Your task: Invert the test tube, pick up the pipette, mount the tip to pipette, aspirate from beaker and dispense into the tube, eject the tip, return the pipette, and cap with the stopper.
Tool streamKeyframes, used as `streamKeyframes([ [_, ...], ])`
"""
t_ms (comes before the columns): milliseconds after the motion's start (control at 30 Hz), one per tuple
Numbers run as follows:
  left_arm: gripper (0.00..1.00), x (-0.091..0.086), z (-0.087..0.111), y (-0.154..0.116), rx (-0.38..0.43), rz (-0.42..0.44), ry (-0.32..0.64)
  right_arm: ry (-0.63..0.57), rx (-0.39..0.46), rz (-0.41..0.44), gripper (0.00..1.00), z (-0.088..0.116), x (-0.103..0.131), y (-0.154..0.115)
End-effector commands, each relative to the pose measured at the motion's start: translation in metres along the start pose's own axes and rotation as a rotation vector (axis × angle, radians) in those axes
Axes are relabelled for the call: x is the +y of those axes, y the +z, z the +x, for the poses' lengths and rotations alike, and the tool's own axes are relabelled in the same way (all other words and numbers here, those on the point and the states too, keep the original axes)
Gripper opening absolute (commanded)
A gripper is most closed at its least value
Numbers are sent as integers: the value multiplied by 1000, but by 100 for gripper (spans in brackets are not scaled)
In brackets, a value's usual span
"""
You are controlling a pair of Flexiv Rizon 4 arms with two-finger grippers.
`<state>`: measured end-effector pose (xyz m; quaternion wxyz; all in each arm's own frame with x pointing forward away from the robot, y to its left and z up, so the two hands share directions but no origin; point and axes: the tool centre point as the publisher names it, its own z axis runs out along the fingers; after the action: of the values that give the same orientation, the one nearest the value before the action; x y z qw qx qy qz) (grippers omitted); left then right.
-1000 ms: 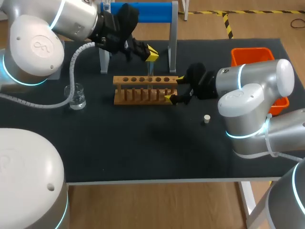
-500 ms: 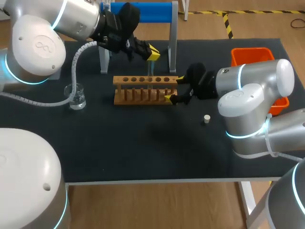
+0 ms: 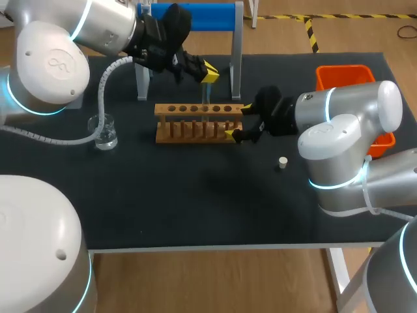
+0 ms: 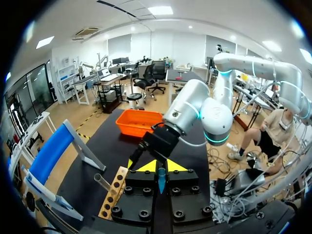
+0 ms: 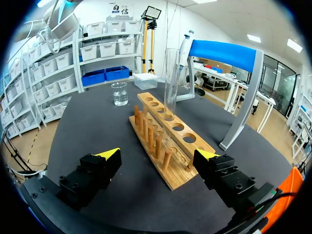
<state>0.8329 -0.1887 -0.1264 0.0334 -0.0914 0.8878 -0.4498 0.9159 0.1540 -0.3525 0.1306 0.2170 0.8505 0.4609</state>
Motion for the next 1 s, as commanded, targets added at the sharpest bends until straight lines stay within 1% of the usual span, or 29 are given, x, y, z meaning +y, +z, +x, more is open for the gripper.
streamKeyframes([
  [33,0,-1,-1,-1,2,-4,-1,0,2,1,100,0,0,-1],
  [400,0,-3,6,3,9,11,-8,0,2,1,100,0,0,-1],
  [467,0,-3,6,4,12,24,-14,0,2,1,100,0,0,-1],
  [533,0,-4,7,5,0,3,-26,0,2,1,100,0,0,-1],
  [833,0,-3,7,5,-5,6,-31,0,2,1,100,0,0,-1],
  [1000,0,-3,7,5,-5,6,-31,-44,27,-51,100,7,2,-23],
])
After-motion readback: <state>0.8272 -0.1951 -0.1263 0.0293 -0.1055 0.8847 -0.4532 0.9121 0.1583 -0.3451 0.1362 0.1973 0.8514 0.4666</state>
